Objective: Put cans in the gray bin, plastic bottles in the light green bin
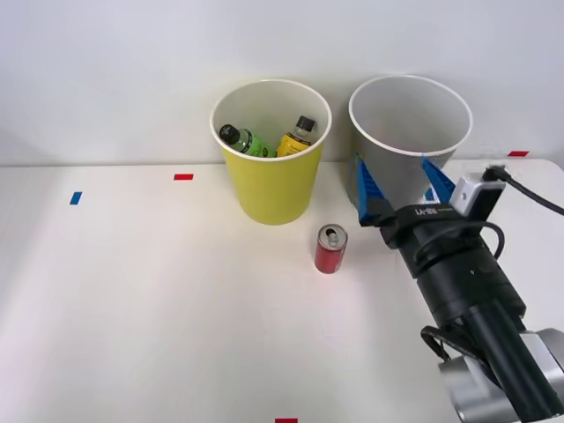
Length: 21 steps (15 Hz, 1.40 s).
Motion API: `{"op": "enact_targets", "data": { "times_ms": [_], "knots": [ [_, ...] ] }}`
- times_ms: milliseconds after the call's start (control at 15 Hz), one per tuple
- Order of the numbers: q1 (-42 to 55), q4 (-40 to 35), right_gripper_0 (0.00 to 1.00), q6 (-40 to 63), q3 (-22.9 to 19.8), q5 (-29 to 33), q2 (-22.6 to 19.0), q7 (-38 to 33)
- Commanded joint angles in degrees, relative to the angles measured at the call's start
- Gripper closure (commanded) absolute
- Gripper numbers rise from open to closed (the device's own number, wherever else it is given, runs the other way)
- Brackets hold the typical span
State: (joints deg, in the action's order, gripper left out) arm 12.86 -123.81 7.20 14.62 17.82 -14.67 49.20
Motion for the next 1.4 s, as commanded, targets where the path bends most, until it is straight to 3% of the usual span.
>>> {"op": "enact_targets", "data": {
  "times_ms": [67,533,800,1000,1267,1400],
  "knots": [
    [2.9,0.0,0.0,0.0,-0.6,3.6,0.5,0.0],
    [7.5,0.0,0.0,0.7,-2.8,4.0,1.9,0.2],
    [10.2,0.1,0.0,0.4,-5.0,7.3,5.9,1.3],
    [13.5,1.6,0.0,-5.9,-5.7,7.8,6.2,3.1],
    [14.2,9.1,0.0,-18.8,-7.3,8.8,7.6,5.6],
    [15.3,11.5,0.0,-23.2,-7.3,8.7,7.9,15.6]
  ]
}}
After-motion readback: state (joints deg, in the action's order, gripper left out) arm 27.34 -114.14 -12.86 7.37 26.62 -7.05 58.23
